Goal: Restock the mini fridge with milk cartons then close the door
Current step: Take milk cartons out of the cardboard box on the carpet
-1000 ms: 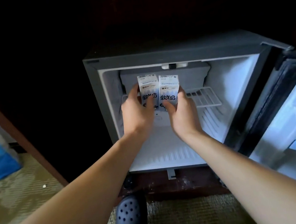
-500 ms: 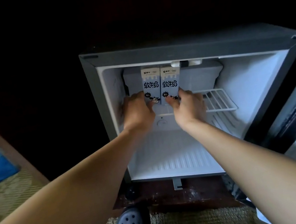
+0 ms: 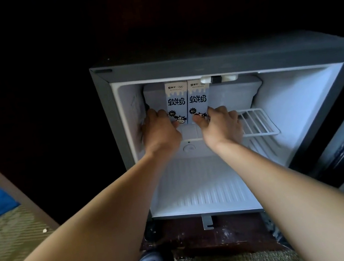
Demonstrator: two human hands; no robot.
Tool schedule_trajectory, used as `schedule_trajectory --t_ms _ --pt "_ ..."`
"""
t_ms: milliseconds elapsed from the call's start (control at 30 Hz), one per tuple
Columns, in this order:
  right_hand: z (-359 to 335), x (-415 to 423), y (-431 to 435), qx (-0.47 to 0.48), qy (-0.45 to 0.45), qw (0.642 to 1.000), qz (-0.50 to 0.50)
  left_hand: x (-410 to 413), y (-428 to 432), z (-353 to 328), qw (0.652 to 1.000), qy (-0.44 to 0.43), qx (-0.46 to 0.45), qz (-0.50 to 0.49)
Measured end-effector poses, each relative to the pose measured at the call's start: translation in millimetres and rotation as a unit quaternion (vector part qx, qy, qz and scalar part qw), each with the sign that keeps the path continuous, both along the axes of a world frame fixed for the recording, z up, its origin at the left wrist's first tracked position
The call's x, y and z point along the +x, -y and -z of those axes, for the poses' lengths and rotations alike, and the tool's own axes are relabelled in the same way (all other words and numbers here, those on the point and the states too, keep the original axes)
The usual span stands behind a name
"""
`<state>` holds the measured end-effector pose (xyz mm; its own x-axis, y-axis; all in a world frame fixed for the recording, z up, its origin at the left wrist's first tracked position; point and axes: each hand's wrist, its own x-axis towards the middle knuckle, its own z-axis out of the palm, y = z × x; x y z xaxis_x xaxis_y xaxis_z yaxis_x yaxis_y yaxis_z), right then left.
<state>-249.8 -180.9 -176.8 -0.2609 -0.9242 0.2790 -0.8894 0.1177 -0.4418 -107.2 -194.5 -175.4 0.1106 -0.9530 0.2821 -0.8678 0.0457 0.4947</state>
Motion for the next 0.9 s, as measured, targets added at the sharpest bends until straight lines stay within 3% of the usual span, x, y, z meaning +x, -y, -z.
schedule_trajectory --t_ms 333,667,900 --pt "1.1 -5.8 -1.2 0.0 -0.017 0.999 -0.028 0.1 -9.4 0.7 0.999 -0.02 -0.034 0.017" --pt "1.0 -2.0 -3.0 0.01 -0.056 0.998 -0.023 -3.6 -3.8 3.9 0.999 -0.006 -0.038 -0.029" --pt "-7.7 -2.7 -3.5 0.053 -0.065 0.996 -0.036 1.3 -4.9 -1.8 0.999 0.029 0.018 -0.012"
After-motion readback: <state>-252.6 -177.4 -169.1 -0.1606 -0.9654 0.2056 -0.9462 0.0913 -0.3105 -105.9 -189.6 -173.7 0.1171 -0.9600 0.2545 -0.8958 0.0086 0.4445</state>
